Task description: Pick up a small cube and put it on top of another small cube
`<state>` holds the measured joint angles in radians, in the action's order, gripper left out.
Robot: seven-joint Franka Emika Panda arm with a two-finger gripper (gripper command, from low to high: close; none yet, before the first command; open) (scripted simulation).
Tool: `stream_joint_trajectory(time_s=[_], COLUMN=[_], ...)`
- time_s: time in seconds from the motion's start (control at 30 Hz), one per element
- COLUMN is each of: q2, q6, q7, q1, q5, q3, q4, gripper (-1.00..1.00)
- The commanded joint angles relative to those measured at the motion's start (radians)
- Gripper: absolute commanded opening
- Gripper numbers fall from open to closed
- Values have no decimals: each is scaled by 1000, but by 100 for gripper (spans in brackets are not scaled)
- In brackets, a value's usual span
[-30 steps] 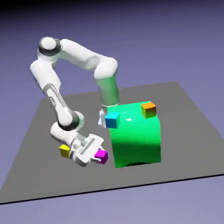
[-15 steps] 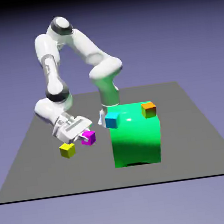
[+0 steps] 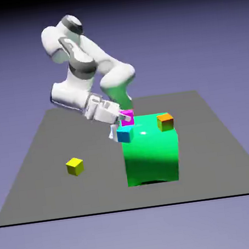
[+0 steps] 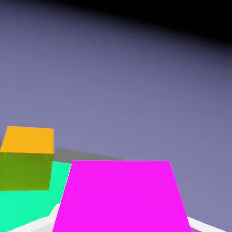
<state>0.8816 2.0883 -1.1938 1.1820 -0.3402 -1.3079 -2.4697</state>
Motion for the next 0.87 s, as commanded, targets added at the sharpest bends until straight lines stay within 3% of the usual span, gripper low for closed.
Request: stream_joint_trajectory(time_s=[0.0, 0.23, 0.33, 0.77, 0.8, 0.83], q2=[13, 101, 113, -339, -339, -339], q6=[-36, -252, -270, -242, -242, -242], q7=[31, 199, 203, -181, -181, -181], q1=[36, 290, 335, 282, 282, 282], q5=[25, 198, 222, -175, -175, -175], q3=[5, -44, -96, -72, -72, -72], q4=[16, 108, 116, 16, 16, 16], gripper=[-100, -100, -100, -100, 100, 100])
